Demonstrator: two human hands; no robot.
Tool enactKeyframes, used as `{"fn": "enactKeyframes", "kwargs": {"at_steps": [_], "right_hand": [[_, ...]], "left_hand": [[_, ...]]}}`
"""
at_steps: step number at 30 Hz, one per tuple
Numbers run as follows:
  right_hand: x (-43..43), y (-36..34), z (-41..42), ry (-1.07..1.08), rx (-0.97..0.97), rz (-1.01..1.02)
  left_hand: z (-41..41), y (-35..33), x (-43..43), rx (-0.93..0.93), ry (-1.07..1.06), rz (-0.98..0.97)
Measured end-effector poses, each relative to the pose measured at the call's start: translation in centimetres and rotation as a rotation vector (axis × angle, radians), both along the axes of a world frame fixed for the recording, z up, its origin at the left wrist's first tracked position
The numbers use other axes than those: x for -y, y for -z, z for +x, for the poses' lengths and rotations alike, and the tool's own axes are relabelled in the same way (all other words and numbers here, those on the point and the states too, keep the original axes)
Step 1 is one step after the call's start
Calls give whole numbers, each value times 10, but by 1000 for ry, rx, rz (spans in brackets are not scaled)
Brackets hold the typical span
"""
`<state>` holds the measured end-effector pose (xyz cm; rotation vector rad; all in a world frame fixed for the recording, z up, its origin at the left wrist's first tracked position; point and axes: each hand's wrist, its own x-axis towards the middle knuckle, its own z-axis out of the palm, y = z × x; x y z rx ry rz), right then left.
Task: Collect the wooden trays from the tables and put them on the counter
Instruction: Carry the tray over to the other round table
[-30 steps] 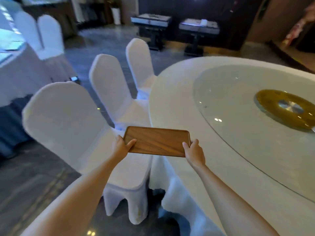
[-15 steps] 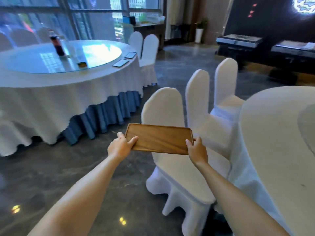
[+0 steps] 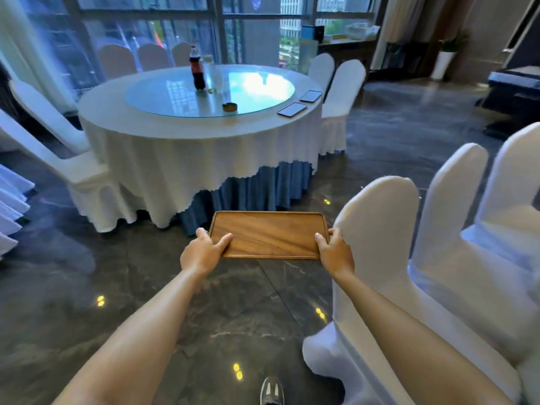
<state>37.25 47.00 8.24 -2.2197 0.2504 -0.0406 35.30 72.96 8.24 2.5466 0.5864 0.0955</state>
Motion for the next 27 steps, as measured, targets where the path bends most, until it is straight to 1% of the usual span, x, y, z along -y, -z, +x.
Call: {"fn": "enactKeyframes", "kwargs": {"at_steps": [6,11,15,19,23,27], "right_hand": [[-33,2,124,-55,-7,4],[-46,-17,222,-40,49,0],[-60,-22,287,-31,46,-30],[-73,-12,350,2,17,-40],[-84,-1,414,66,-29,-58],[-90,-3,482,139,-69,-60]], "left_hand": [[112,-4,-32,-24,-44,20],[210,-23,-47,29,-34,36],[277,-24,-60,12,-23,40],[348,-13,-75,3,26,35],[433,-5,-86,-6,124,28],[527,-11,-93,-41,233,54]]}}
